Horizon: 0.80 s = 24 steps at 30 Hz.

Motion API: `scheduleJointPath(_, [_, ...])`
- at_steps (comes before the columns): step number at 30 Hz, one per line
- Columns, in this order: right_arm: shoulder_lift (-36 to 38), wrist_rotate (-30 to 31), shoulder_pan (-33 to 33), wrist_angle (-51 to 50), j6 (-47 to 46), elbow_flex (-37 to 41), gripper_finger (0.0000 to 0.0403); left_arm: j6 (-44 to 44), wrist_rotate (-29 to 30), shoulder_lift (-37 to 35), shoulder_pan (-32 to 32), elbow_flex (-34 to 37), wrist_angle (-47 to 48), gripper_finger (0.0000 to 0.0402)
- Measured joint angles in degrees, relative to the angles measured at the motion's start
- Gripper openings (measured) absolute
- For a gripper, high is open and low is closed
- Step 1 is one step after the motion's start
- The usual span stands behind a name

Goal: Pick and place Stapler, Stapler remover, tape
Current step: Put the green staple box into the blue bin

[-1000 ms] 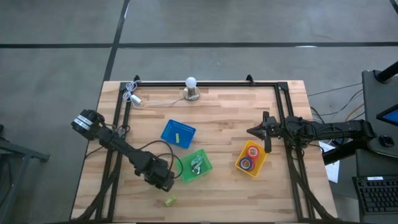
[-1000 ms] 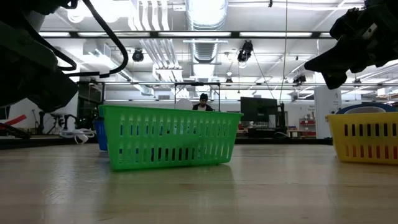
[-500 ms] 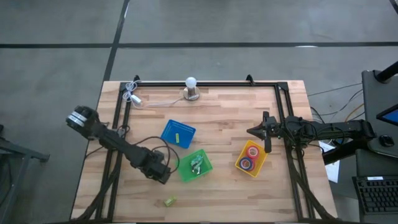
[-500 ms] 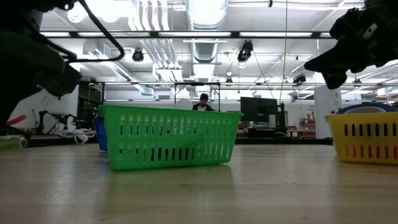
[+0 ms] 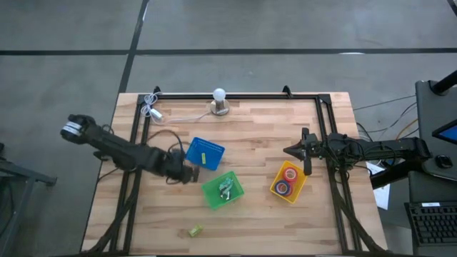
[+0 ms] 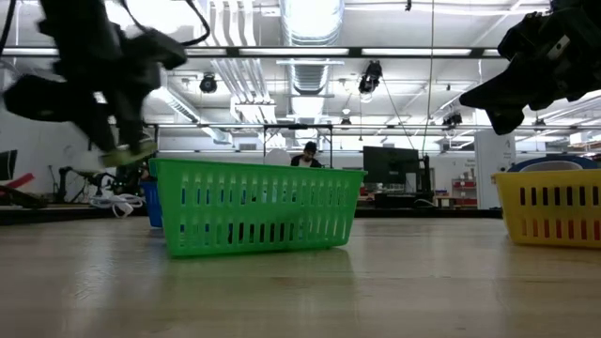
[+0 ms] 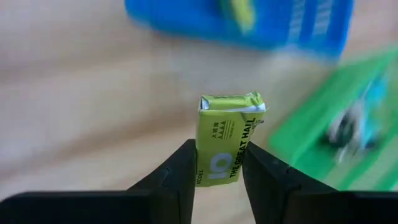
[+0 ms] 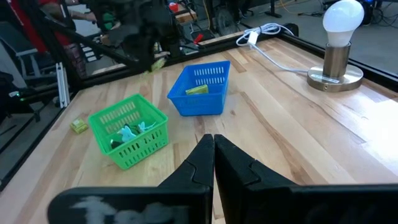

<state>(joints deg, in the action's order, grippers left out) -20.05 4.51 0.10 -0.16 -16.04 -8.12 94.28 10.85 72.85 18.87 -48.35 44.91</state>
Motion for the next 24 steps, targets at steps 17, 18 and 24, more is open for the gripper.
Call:
scheduleJointPath(17, [-0.02, 0.00, 0.01, 0.01, 0.00, 0.00, 0.0009, -26.73, -3.12, 1.94, -24.60, -0.12, -16.75, 0.0123])
scheduleJointPath(18, [-0.02, 0.00, 0.00, 0.02, 0.00, 0.00, 0.0009, -26.75, -3.68, 2.23, -24.73, -0.12, -16.85, 0.0123])
scheduleJointPath(24, [-0.02, 0.00, 0.00, 0.02, 0.00, 0.00, 0.0009, -28.24, -7.77, 5.52, -24.94, -0.12, -19.13, 0.0124])
